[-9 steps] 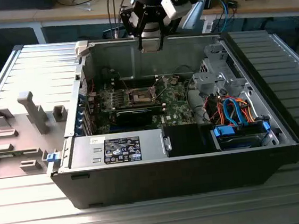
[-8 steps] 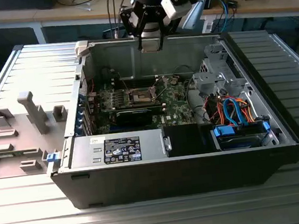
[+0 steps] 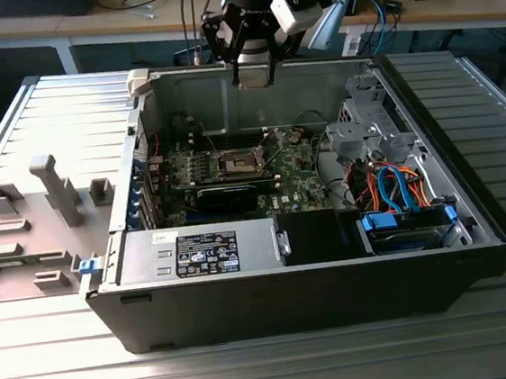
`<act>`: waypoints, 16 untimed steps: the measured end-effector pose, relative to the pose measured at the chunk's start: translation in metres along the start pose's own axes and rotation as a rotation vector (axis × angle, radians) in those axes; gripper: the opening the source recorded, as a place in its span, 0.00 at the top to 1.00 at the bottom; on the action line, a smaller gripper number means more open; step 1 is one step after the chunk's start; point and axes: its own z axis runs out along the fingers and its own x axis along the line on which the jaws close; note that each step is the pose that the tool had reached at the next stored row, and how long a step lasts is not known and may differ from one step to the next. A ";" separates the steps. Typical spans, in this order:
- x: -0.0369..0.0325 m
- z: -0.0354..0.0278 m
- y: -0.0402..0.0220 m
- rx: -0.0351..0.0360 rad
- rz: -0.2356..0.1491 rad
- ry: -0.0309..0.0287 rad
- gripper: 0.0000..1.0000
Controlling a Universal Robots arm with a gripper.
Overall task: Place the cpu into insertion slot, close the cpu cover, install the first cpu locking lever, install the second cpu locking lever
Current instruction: 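Place the cpu into insertion slot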
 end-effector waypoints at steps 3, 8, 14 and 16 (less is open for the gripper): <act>0.0000 0.0005 0.0000 0.0000 0.000 0.0000 0.45; 0.0000 0.0014 -0.0001 -0.0001 0.000 0.0000 0.45; -0.0001 0.0024 -0.0002 -0.0001 0.000 -0.0001 0.45; -0.0001 0.0027 -0.0002 0.0000 0.000 0.0000 0.45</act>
